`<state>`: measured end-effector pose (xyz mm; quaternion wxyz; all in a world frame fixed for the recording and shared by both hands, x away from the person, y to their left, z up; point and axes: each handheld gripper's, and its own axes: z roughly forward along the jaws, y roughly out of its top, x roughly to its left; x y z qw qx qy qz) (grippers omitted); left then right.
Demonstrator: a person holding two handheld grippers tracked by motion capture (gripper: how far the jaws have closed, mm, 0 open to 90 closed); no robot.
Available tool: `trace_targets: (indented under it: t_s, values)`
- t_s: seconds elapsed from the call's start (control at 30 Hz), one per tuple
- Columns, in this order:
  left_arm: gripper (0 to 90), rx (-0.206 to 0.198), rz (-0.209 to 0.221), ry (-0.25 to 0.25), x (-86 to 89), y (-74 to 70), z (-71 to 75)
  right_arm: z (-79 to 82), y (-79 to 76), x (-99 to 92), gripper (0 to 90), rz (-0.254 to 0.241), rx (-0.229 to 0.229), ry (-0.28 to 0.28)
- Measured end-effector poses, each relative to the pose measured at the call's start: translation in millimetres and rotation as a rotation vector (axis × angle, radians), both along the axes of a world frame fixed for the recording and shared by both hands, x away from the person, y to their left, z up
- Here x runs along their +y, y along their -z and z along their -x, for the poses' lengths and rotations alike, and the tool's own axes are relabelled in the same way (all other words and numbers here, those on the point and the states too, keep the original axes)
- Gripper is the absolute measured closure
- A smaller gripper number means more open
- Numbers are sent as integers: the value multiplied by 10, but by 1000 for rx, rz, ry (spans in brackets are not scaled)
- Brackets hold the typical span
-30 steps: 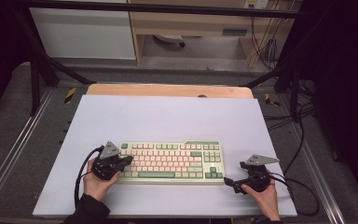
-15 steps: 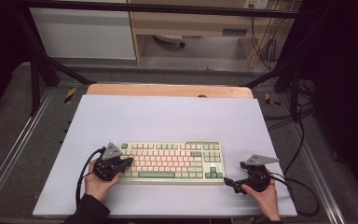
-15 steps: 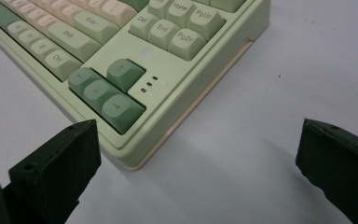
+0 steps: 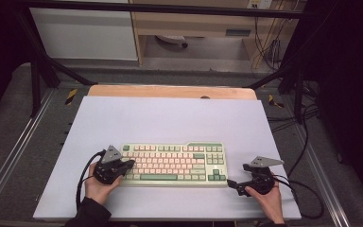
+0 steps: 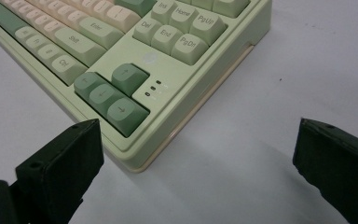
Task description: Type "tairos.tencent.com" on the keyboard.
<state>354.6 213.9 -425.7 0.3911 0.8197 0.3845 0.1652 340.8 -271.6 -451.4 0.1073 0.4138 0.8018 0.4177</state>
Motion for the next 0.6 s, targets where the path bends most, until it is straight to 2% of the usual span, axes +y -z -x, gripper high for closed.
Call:
trace_targets:
  t_s: [0.3,0.6]
  values:
    - [900,-4,16,2,58,-19,46,24,-95,20,120,-24,-7,-6]
    - [900,-4,28,-4,102,-23,48,50,-226,122,271,-37,-41,-36]
